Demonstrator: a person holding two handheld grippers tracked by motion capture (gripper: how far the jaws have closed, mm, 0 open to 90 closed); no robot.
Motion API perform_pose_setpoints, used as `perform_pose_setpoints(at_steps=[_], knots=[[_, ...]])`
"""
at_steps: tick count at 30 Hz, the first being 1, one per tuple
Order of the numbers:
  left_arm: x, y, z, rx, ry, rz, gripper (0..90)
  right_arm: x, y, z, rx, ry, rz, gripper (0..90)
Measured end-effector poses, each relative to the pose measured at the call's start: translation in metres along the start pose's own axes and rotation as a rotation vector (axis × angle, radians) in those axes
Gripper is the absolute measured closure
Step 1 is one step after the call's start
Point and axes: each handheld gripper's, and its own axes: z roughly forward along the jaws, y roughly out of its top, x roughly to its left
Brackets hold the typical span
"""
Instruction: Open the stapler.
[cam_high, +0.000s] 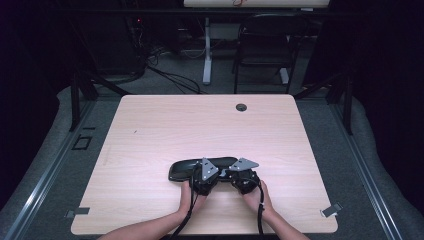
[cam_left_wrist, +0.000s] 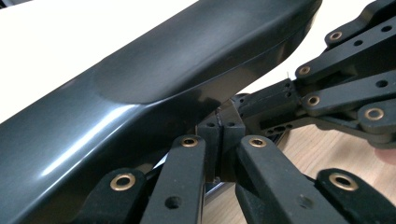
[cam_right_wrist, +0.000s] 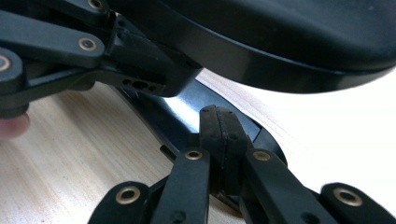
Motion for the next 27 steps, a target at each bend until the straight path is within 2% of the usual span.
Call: perform_pose_setpoints(at_steps=[1, 7, 17, 18, 19, 20, 21, 22, 27], knots=[[0.0, 0.0, 0.001, -0.005, -0.011, 0.0, 90.0, 0.0, 0.0, 0.0, -0.005, -0.001, 0.002, 90.0], [-0.003, 0.0, 0.002, -0.024, -0.01, 0.005, 90.0, -0.002, -0.003, 0.0, -0.029, 0.007, 0.037, 90.0], [-0.003, 0.0, 0.003, -0.031, -0.01, -0.011, 90.0, -0.001, -0.004, 0.0, -0.033, 0.004, 0.037, 90.0], [-0.003, 0.002, 0.0, -0.06, 0.018, -0.002, 90.0, -0.001, -0.004, 0.0, -0.032, 0.002, 0.035, 90.0], [-0.003, 0.005, -0.004, -0.087, 0.009, 0.015, 90.0, -0.001, -0.004, 0.001, -0.041, 0.003, 0.036, 90.0], [-0.003, 0.012, -0.008, -0.132, 0.02, 0.046, 90.0, -0.001, -0.005, 0.001, -0.039, 0.002, 0.037, 90.0], [-0.003, 0.023, -0.014, -0.157, 0.014, 0.073, 90.0, 0.0, -0.005, 0.001, -0.044, 0.002, 0.036, 90.0], [-0.003, 0.03, -0.019, -0.176, 0.01, 0.07, 90.0, 0.0, -0.005, 0.001, -0.042, -0.003, 0.028, 90.0], [-0.002, 0.028, -0.019, -0.171, 0.005, 0.076, 90.0, 0.002, -0.004, 0.001, -0.041, -0.012, 0.025, 90.0]])
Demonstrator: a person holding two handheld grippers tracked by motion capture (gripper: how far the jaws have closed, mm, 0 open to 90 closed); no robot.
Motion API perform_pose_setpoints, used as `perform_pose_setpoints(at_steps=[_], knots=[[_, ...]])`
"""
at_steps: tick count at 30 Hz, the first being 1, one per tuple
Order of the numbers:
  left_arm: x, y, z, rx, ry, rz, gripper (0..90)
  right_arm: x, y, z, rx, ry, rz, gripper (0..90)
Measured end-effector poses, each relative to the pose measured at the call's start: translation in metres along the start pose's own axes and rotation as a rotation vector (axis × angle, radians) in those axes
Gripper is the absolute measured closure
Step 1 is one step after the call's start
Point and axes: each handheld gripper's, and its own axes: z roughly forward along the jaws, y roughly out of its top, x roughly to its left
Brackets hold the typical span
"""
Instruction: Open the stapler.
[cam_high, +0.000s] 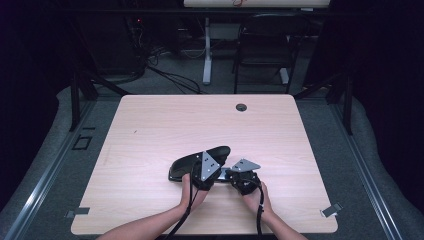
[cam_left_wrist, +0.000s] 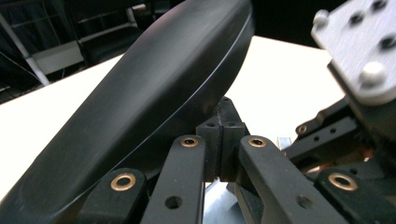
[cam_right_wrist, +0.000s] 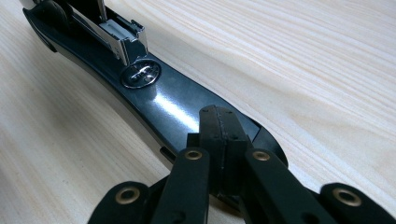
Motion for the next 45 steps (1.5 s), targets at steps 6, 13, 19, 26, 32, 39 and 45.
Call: perform_pose_setpoints(at_steps=[6, 13, 19, 26, 32, 39, 45], knots=[[0.001, 0.0, 0.0, 0.008, -0.001, -0.006, 90.0, 0.0, 0.001, 0.0, 0.007, 0.001, -0.003, 90.0], [0.003, 0.003, -0.003, 0.001, 0.004, -0.021, 90.0, 0.001, 0.003, 0.0, 0.023, -0.01, -0.025, 90.0], [0.006, 0.009, -0.009, -0.023, 0.006, -0.025, 90.0, 0.003, 0.005, 0.0, 0.029, -0.013, -0.039, 90.0], [0.011, 0.015, -0.015, -0.038, 0.014, -0.035, 90.0, 0.004, 0.006, -0.001, 0.05, -0.031, -0.065, 90.0], [0.017, 0.021, -0.023, -0.056, 0.015, -0.047, 90.0, 0.006, 0.005, 0.0, 0.038, -0.03, -0.065, 90.0], [0.024, 0.025, -0.03, -0.074, 0.03, -0.052, 90.0, 0.006, 0.005, 0.0, 0.036, -0.032, -0.062, 90.0], [0.024, 0.026, -0.033, -0.084, 0.036, -0.062, 90.0, 0.005, 0.005, 0.0, 0.041, -0.027, -0.061, 90.0]])
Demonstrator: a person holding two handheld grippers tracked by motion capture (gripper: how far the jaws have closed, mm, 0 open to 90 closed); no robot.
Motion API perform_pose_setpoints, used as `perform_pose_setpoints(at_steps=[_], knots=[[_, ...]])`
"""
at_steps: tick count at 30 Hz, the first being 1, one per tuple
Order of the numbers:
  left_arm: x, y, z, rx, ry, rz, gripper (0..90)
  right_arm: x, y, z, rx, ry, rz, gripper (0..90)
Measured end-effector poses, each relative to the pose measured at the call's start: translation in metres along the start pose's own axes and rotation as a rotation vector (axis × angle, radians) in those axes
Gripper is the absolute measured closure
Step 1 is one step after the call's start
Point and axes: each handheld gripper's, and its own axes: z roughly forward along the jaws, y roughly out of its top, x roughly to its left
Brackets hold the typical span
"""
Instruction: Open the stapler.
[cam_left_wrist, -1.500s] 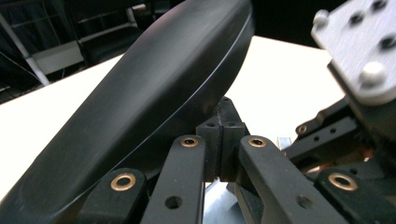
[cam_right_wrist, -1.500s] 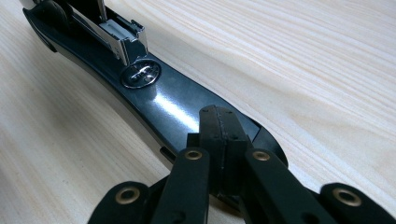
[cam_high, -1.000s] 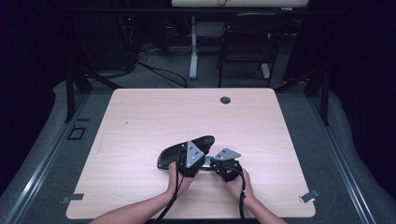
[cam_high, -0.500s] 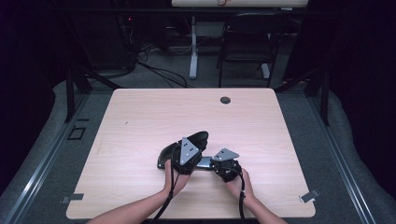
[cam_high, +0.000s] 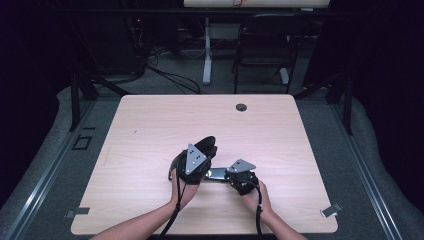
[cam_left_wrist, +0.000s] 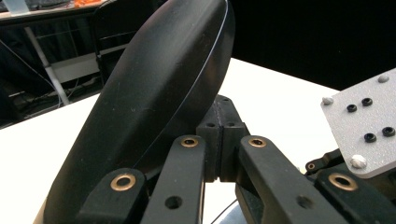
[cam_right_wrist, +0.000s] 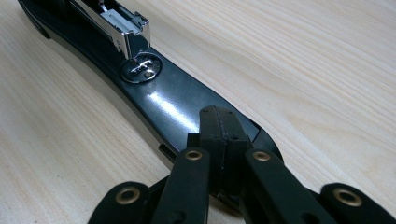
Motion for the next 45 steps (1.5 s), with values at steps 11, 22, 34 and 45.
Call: perform_pose_setpoints(at_steps=[11, 22, 34, 45], knots=[[0.004, 0.003, -0.005, -0.013, 0.017, -0.012, 90.0, 0.0, 0.0, 0.0, 0.003, 0.0, 0.004, 90.0], [0.011, 0.006, -0.011, -0.016, 0.018, -0.017, 90.0, 0.0, 0.0, 0.0, -0.002, 0.001, -0.001, 90.0], [0.016, 0.007, -0.015, -0.027, 0.028, -0.026, 90.0, 0.0, 0.0, 0.0, 0.0, 0.001, 0.003, 90.0], [0.02, 0.009, -0.019, -0.033, 0.047, -0.029, 90.0, 0.0, 0.001, 0.001, 0.001, 0.007, 0.008, 90.0]])
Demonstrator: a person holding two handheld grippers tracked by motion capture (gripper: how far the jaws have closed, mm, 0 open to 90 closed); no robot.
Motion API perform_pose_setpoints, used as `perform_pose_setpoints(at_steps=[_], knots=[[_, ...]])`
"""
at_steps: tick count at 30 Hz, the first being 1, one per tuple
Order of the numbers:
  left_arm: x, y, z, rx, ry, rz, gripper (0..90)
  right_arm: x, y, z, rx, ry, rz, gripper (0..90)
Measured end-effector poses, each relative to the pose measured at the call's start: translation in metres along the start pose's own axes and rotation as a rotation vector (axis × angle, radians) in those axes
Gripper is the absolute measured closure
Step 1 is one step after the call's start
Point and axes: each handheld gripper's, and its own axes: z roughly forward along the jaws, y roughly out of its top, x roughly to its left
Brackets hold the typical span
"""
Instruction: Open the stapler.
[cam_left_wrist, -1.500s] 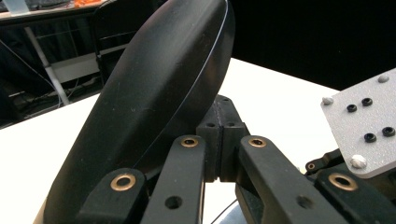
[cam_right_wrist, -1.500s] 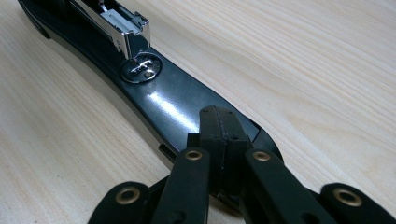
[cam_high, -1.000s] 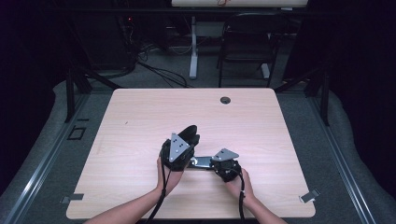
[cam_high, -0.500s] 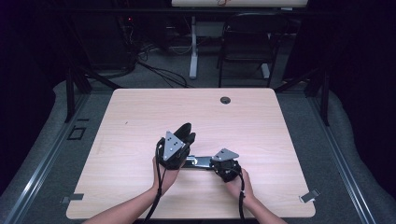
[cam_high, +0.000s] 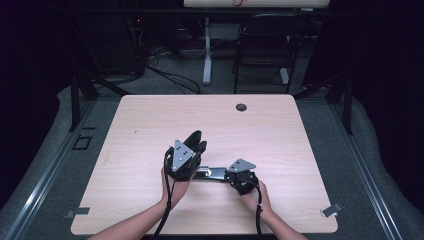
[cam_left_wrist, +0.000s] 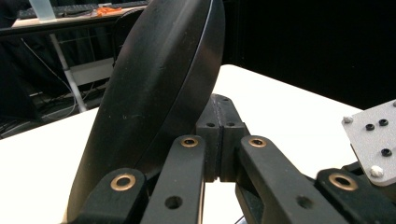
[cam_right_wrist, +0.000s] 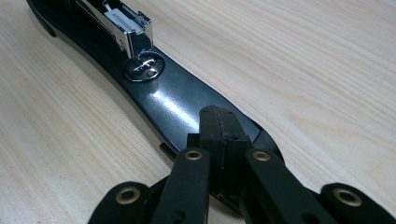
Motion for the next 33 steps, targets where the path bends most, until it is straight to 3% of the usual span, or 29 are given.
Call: perform_pose_setpoints(at_steps=[33], knots=[[0.019, 0.004, -0.014, -0.024, 0.059, -0.011, 90.0, 0.0, 0.0, 0.0, -0.001, -0.003, 0.003, 90.0]])
